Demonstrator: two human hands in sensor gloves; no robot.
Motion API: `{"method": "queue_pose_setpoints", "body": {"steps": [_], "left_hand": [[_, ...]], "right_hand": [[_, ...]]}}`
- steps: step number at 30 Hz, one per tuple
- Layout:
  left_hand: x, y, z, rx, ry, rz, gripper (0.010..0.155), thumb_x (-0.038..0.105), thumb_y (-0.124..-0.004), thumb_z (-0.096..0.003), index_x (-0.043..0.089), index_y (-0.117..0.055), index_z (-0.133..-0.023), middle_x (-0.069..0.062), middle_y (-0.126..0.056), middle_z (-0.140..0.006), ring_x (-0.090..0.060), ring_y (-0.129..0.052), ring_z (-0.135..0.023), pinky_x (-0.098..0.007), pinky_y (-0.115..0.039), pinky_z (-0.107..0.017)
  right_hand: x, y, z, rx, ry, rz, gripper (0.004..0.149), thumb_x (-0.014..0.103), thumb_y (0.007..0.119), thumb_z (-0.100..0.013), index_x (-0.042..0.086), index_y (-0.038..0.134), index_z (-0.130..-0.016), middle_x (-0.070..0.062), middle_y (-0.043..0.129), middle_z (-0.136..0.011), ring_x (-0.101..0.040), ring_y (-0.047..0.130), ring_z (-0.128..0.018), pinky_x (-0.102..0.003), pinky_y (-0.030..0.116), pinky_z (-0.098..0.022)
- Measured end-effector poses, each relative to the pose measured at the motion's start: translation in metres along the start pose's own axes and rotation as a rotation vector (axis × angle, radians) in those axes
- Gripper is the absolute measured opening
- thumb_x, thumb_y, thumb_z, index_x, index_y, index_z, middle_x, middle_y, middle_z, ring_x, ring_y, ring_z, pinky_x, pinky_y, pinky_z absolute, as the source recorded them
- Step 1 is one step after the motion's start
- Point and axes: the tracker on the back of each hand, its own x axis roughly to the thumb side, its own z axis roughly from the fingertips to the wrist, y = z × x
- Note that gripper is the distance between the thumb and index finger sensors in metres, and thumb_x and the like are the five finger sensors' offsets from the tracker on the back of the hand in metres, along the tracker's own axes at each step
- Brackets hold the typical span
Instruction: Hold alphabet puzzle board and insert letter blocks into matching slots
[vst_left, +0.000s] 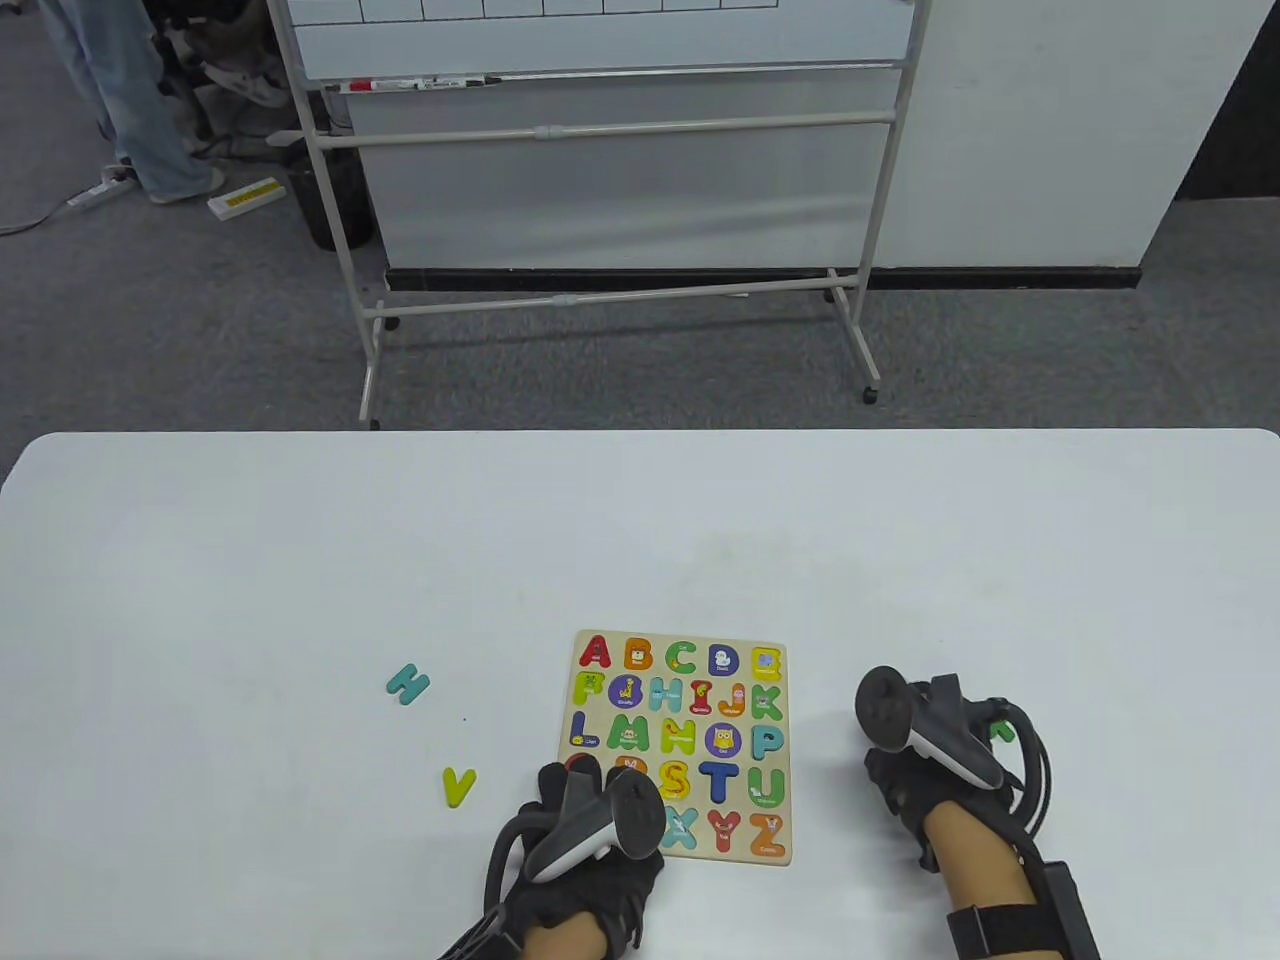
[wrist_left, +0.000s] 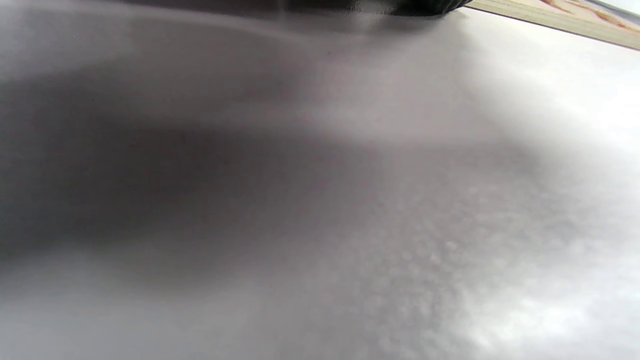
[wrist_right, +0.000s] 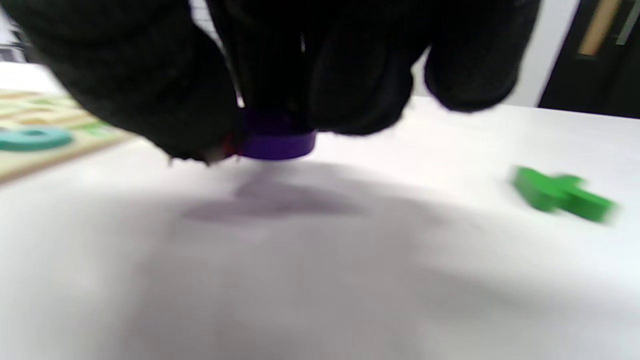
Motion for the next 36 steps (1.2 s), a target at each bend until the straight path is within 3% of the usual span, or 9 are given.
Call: {"method": "queue_pose_setpoints", "body": {"steps": [8,17,36], "left_hand": [[0.0,0.0,0.0,-0.001,0.001,0.0,0.081,0.049,-0.049,-0.0513,0.01,-0.003,-0.105,-0.03,0.005,-0.105,-0.062,0.002,-0.093,-0.072,-0.022,-0.065],[0.0,0.0,0.0,-0.001,0.001,-0.001,0.081,0.049,-0.049,-0.0513,0.01,-0.003,-0.105,-0.03,0.004,-0.105,-0.062,0.002,-0.093,-0.072,-0.022,-0.065],[0.0,0.0,0.0,-0.003,-0.001,0.004,0.081,0.049,-0.05,-0.0514,0.01,-0.004,-0.105,-0.031,0.004,-0.105,-0.063,0.002,-0.093,-0.072,-0.022,-0.064]], "right_hand": [[0.061,-0.011,-0.013,-0.026,-0.173,-0.047,0.065,0.04,0.096,-0.037,0.015,0.079,-0.095,-0.016,0.085,-0.093,-0.024,0.098,-0.057,-0.055,0.077,-0.055],[0.106,0.0,-0.021,0.008,-0.281,-0.064,0.063,0.04,0.096,-0.038,0.015,0.08,-0.094,-0.016,0.087,-0.092,-0.024,0.099,-0.057,-0.056,0.078,-0.055],[0.123,0.006,-0.027,0.021,-0.302,-0.076,0.062,0.039,0.096,-0.038,0.015,0.082,-0.094,-0.015,0.088,-0.091,-0.025,0.1,-0.057,-0.058,0.075,-0.058]]}}
